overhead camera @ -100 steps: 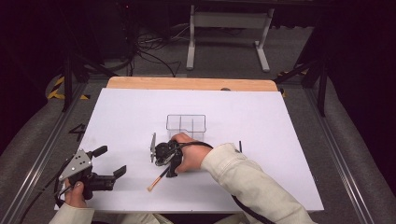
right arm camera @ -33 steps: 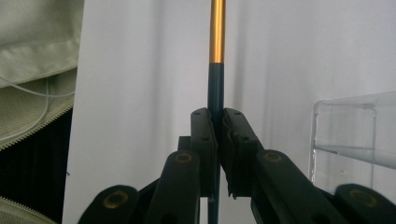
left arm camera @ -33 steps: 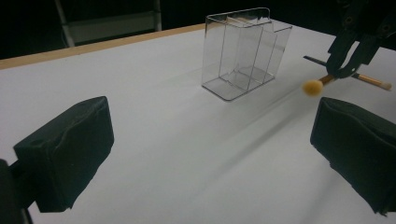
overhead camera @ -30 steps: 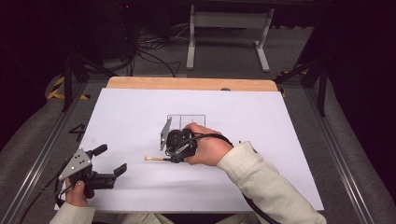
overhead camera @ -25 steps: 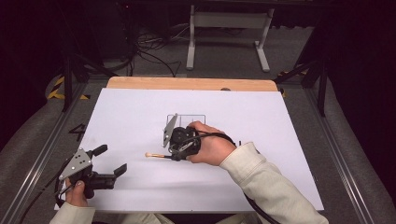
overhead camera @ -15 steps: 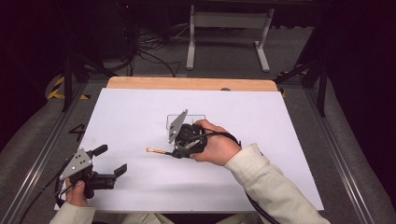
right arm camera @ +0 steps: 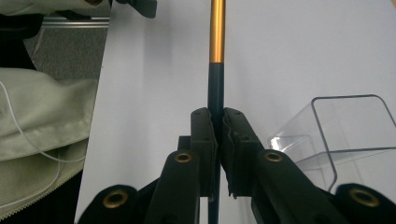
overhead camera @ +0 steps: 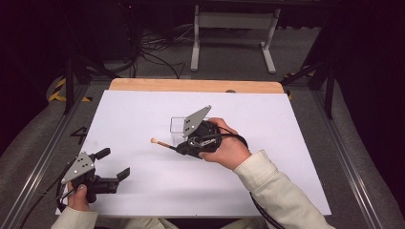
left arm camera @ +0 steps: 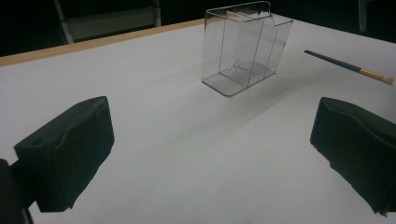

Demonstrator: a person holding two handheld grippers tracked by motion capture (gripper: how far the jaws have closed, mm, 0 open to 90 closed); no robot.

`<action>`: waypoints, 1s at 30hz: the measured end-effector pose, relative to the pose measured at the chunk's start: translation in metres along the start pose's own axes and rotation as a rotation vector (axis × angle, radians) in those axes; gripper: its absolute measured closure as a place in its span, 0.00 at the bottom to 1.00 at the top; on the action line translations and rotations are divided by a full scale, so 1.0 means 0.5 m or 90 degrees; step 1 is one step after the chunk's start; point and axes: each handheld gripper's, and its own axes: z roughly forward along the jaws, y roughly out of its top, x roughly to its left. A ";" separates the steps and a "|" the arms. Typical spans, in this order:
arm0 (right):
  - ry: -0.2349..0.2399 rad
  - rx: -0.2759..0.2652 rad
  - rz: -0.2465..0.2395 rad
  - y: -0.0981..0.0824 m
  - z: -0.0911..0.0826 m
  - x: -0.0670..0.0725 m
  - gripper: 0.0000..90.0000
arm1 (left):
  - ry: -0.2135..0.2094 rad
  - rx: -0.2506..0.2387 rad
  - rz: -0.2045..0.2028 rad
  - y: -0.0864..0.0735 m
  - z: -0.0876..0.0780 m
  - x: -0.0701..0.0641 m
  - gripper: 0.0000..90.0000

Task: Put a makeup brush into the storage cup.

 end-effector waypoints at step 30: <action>-0.093 -0.256 0.090 -0.055 -0.040 -0.012 0.93 | 0.001 0.003 0.002 0.000 0.000 0.001 0.01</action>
